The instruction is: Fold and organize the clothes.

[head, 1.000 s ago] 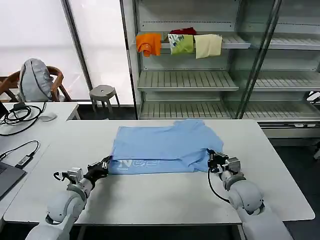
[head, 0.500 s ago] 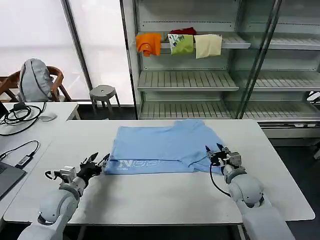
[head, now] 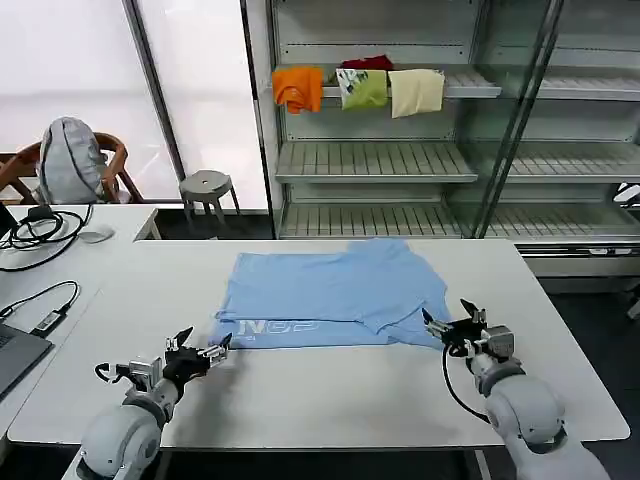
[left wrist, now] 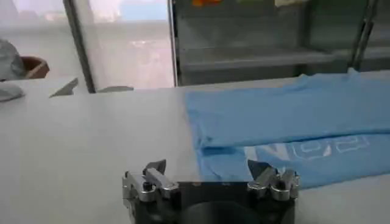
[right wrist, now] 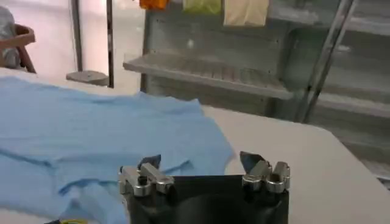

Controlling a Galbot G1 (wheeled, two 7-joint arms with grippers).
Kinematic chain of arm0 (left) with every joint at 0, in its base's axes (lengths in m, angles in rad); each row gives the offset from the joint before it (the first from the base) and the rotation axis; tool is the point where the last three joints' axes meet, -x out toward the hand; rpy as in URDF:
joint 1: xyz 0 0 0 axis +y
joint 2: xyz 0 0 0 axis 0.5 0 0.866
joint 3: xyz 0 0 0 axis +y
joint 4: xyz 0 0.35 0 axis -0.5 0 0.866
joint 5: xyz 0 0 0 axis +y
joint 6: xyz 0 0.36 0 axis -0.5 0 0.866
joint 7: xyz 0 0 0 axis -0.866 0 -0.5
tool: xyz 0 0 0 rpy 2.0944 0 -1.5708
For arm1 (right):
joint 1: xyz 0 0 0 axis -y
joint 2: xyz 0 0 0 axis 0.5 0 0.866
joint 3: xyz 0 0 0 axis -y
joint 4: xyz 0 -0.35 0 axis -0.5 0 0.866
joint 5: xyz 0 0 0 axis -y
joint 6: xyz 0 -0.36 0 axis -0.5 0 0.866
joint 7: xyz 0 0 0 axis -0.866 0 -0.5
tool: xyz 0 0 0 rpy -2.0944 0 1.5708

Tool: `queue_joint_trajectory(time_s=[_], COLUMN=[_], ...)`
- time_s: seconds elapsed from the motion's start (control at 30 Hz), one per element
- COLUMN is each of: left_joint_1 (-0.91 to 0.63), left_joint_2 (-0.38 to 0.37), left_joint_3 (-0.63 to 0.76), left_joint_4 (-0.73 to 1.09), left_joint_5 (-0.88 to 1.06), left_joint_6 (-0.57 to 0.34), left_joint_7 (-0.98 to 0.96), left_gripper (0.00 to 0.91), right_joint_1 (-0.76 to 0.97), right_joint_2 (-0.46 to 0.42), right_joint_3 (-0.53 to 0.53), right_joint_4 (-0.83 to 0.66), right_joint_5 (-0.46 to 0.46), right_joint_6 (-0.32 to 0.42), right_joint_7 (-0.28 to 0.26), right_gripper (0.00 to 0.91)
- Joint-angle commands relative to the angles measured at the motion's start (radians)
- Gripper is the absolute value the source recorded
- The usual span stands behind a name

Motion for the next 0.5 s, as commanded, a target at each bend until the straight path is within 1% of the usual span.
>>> queue_joint_trajectory(time_s=[0.03,0.07,0.1,0.13,0.17,0.2,0.5], left_joint_1=[0.013,0.013,0.014,0.014,0.013,0.013,0.005], left_joint_2=[-0.004,-0.005,-0.006,-0.007,-0.009,-0.009,-0.016], left_joint_3=[0.014,0.016,0.018,0.019,0.019,0.021,0.024], left_joint_4=[0.023,0.025,0.026,0.026,0.026,0.025,0.033], left_joint_5=[0.027,0.027,0.028,0.029,0.028,0.027,0.031], left_joint_6=[0.039,0.038,0.039,0.038,0.038,0.038,0.038], left_joint_7=[-0.042,-0.043,-0.041,-0.041,-0.04,-0.036,-0.034], left_gripper=[0.867,0.202,0.02,0.02,0.01,0.02,0.02], right_joint_1=[-0.104,-0.108,-0.107,-0.105,-0.102,-0.091,-0.059], right_joint_2=[-0.02,-0.021,-0.02,-0.019,-0.018,-0.017,-0.013], right_joint_3=[0.039,0.033,0.03,0.028,0.028,0.025,-0.011], right_joint_4=[0.044,0.037,0.032,0.026,0.023,0.015,-0.048], right_joint_5=[0.042,0.044,0.047,0.052,0.059,0.076,0.085], right_joint_6=[-0.002,-0.002,-0.002,-0.001,-0.001,-0.002,-0.001], right_joint_7=[-0.004,-0.002,-0.004,-0.006,-0.009,-0.009,-0.011], right_gripper=[0.897,0.474,0.04,0.0,0.0,0.0,0.0])
